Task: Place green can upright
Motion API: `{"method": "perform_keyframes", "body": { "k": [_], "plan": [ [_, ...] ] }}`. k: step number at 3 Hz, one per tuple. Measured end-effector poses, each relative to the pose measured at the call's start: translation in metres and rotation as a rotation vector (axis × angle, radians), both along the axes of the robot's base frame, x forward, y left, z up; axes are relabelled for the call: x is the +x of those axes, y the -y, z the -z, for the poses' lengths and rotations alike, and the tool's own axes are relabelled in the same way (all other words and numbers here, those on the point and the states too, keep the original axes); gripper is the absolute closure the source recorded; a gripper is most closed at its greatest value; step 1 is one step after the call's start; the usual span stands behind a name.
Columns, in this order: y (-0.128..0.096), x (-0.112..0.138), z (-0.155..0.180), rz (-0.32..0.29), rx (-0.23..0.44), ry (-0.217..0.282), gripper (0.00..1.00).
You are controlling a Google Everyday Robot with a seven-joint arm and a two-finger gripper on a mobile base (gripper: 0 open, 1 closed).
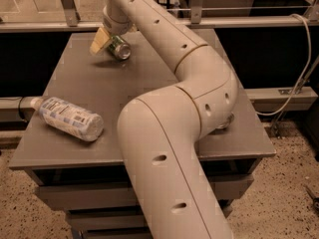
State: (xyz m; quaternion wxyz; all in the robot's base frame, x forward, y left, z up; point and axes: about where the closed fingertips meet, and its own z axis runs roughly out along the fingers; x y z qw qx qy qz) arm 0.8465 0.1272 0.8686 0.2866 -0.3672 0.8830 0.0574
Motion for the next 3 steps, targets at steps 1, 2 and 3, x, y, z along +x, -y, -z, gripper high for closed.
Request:
{"method": "perform_keyframes", "body": {
  "k": [1, 2, 3],
  "plan": [
    [-0.0050, 0.0038, 0.0061, 0.010, -0.033, -0.013, 0.00],
    [-0.0098, 0.0057, 0.0093, 0.012, -0.067, -0.019, 0.00],
    [-0.0120, 0.0058, 0.0143, 0.016, -0.101, -0.029, 0.05]
  ]
}}
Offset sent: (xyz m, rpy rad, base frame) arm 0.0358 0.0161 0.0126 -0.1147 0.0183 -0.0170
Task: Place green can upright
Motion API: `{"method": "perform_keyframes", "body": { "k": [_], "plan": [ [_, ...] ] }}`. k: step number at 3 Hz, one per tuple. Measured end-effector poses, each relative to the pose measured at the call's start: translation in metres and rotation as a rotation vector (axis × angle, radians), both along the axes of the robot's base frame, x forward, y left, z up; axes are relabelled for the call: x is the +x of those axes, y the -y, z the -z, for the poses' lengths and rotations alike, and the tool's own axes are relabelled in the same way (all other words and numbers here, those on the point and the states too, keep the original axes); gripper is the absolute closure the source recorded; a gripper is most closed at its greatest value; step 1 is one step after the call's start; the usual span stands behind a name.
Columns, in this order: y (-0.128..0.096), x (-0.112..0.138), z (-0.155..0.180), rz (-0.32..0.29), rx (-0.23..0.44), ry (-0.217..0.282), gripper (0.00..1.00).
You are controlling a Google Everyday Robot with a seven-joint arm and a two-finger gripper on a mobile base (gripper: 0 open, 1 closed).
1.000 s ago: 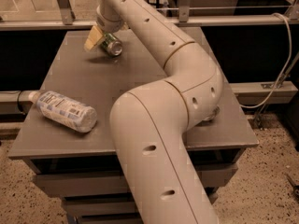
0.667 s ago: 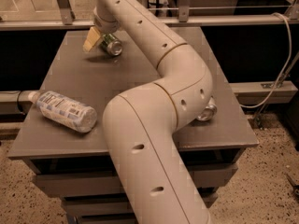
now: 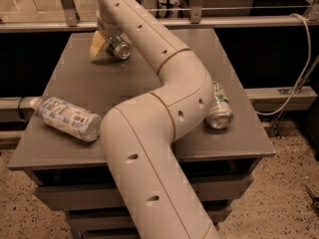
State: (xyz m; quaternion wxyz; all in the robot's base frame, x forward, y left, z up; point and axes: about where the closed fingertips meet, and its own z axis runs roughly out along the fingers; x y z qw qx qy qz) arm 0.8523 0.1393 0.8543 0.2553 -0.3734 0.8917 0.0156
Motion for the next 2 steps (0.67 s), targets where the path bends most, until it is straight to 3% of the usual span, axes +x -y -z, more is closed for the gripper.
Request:
{"method": "perform_keyframes", "body": {
  "k": [2],
  "plan": [
    [-0.0046, 0.0003, 0.0043, -0.007, -0.027, -0.007, 0.52]
  ]
}}
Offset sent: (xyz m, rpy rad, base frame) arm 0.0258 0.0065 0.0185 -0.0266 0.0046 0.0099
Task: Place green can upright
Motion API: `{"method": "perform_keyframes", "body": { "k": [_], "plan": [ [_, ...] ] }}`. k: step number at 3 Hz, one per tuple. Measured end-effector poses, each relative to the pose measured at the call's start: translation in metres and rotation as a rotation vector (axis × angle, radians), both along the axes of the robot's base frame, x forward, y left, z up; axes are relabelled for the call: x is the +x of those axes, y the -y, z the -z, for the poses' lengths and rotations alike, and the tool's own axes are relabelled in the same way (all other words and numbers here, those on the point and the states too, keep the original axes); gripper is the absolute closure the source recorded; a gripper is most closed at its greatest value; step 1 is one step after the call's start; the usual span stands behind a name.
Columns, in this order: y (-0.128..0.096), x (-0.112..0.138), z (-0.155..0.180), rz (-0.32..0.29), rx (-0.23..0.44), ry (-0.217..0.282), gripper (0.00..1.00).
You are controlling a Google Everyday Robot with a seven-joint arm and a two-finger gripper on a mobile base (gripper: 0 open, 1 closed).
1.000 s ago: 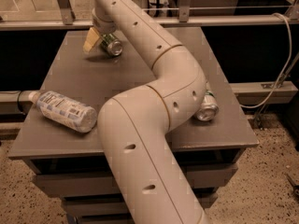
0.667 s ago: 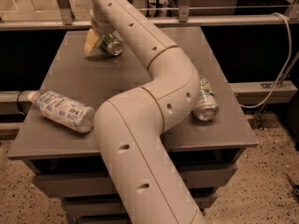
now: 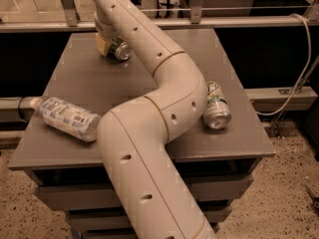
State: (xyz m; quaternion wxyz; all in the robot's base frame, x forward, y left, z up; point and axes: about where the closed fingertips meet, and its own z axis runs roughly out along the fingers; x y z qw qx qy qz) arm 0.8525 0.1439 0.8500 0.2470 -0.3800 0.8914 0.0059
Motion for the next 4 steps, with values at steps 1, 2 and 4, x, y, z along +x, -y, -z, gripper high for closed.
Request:
{"method": "perform_keyframes", "body": {
  "k": [1, 2, 4],
  "plan": [
    [0.003, 0.002, -0.015, -0.009, 0.037, 0.027, 0.75],
    [0.016, 0.004, -0.052, -0.036, 0.117, 0.089, 0.98],
    [0.092, -0.009, -0.125, -0.122, 0.347, 0.203, 1.00]
  ]
}}
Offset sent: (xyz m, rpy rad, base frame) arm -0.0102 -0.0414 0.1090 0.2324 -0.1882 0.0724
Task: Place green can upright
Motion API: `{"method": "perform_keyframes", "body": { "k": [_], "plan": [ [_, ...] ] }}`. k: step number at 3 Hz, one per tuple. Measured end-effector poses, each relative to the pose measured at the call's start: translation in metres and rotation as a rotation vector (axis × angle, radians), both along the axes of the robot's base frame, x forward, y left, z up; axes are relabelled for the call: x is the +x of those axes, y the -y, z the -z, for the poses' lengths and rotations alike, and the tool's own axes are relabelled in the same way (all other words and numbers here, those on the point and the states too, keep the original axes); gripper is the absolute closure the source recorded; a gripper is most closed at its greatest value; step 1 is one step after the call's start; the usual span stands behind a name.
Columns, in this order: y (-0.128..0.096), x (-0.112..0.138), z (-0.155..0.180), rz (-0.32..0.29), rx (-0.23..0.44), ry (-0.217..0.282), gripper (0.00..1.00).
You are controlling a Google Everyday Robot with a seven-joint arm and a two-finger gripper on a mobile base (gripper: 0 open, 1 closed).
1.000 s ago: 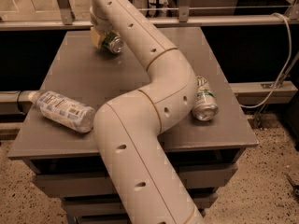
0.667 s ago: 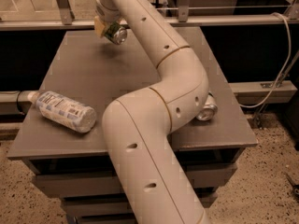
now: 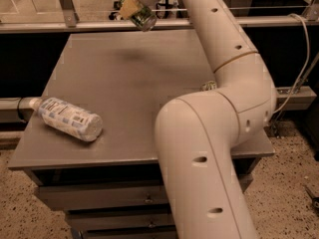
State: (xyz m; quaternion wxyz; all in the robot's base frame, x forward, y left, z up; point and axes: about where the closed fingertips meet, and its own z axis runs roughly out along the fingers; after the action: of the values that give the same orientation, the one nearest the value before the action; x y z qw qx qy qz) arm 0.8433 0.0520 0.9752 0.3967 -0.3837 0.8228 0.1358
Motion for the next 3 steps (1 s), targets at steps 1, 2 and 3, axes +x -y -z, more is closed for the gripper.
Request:
{"method": "perform_keyframes", "body": {
  "k": [1, 2, 3],
  "plan": [
    [0.042, -0.015, -0.010, -0.035, 0.076, 0.032, 1.00],
    [0.081, -0.043, -0.008, -0.075, 0.136, 0.055, 1.00],
    [0.107, -0.073, 0.008, -0.124, 0.218, 0.070, 1.00]
  ]
}}
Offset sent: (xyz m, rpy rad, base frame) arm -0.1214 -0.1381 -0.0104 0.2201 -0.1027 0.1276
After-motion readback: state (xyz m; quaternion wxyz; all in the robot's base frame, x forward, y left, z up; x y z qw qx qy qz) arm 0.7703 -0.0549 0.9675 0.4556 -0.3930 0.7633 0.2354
